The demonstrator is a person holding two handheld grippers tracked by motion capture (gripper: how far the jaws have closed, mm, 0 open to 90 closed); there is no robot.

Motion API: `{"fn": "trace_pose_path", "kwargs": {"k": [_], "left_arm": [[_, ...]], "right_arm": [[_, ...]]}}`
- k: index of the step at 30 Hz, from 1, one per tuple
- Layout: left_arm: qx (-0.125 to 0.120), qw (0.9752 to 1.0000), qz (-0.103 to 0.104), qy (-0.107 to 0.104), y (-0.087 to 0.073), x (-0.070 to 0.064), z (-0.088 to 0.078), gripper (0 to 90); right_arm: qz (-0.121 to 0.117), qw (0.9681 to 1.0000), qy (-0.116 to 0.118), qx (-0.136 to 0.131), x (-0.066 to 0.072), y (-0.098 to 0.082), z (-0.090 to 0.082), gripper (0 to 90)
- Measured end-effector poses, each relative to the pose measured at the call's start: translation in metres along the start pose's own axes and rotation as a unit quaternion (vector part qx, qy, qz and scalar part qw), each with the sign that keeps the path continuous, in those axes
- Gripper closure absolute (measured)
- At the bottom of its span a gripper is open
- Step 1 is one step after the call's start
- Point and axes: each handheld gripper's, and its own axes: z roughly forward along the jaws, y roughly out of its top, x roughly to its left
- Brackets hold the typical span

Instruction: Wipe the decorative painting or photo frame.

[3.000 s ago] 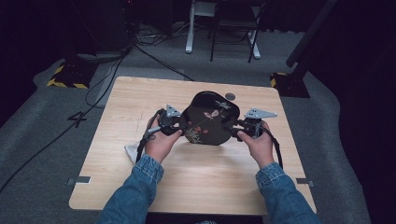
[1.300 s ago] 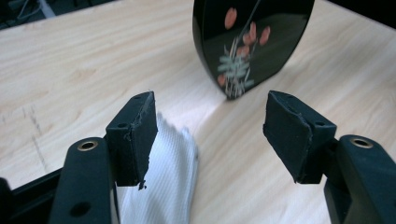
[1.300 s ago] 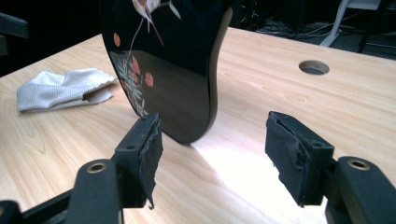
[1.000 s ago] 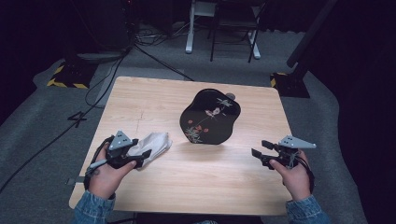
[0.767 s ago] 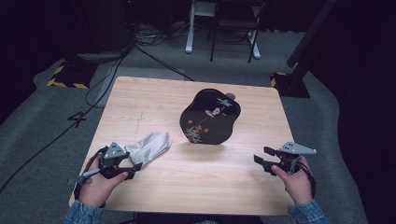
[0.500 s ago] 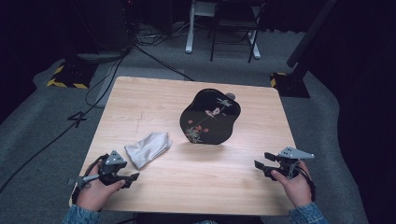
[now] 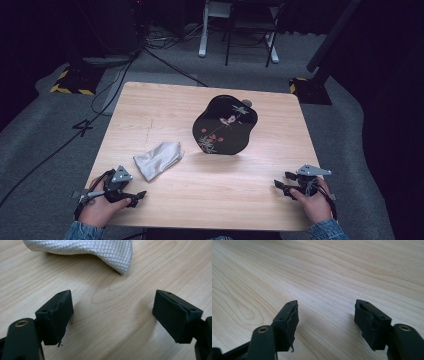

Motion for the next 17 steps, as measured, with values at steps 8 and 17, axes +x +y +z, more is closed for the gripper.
{"fn": "trace_pose_path", "kwargs": {"k": [8, 17], "left_arm": [[-0.041, 0.9992, -0.003, 0.004, -0.0061, 0.0046, 0.0045, 14.4], [-0.041, 0.9992, -0.004, 0.005, -0.0059, 0.0046, 0.0047, 14.4]], "right_arm": [[-0.045, 0.9990, -0.005, 0.002, 0.0065, -0.0024, 0.0055, 17.0], [-0.037, 0.9992, -0.013, 0.005, 0.0073, -0.0022, 0.0062, 14.2]]}}
